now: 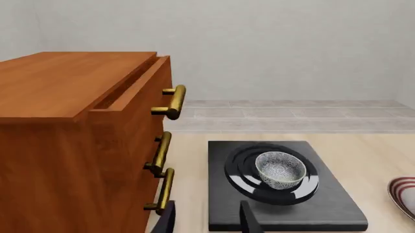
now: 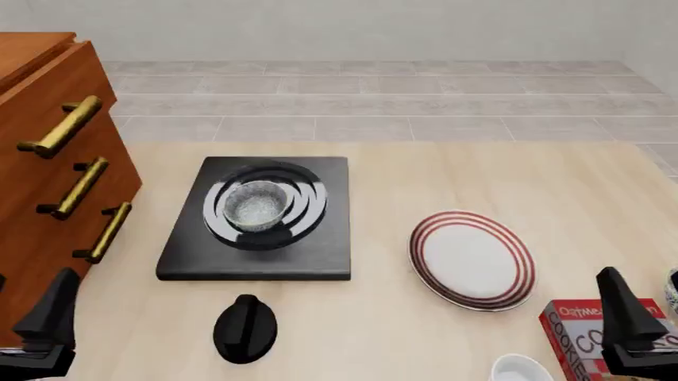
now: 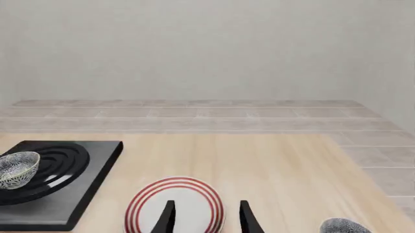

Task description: Pick the akita bowl on the stove and place it on the plate.

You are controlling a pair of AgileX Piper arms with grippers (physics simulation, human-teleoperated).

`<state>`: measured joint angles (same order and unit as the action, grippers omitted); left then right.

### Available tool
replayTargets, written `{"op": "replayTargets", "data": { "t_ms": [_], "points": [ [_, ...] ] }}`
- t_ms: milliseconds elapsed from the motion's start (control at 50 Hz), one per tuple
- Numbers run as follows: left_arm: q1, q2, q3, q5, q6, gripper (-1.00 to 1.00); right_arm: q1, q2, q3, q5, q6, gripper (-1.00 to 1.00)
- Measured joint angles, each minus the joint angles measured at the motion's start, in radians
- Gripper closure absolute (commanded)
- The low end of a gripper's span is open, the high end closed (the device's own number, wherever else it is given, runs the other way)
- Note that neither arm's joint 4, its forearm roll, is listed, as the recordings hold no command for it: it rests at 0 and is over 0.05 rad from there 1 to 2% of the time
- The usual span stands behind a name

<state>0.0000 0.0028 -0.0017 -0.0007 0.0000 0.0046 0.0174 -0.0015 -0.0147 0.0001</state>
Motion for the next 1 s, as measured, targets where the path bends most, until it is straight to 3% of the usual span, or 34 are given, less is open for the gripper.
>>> {"op": "replayTargets", "data": {
  "t_ms": [480, 1000],
  "points": [
    [0.000, 0.004, -0.002, -0.001, 0.000, -1.00, -0.032, 0.122, -0.032, -0.039, -0.026, -1.00],
    [0.000, 0.004, -0.003, -0.001, 0.000, -1.00, 0.094, 0.447, -0.264, -0.072, -0.074, -1.00]
  ]
}}
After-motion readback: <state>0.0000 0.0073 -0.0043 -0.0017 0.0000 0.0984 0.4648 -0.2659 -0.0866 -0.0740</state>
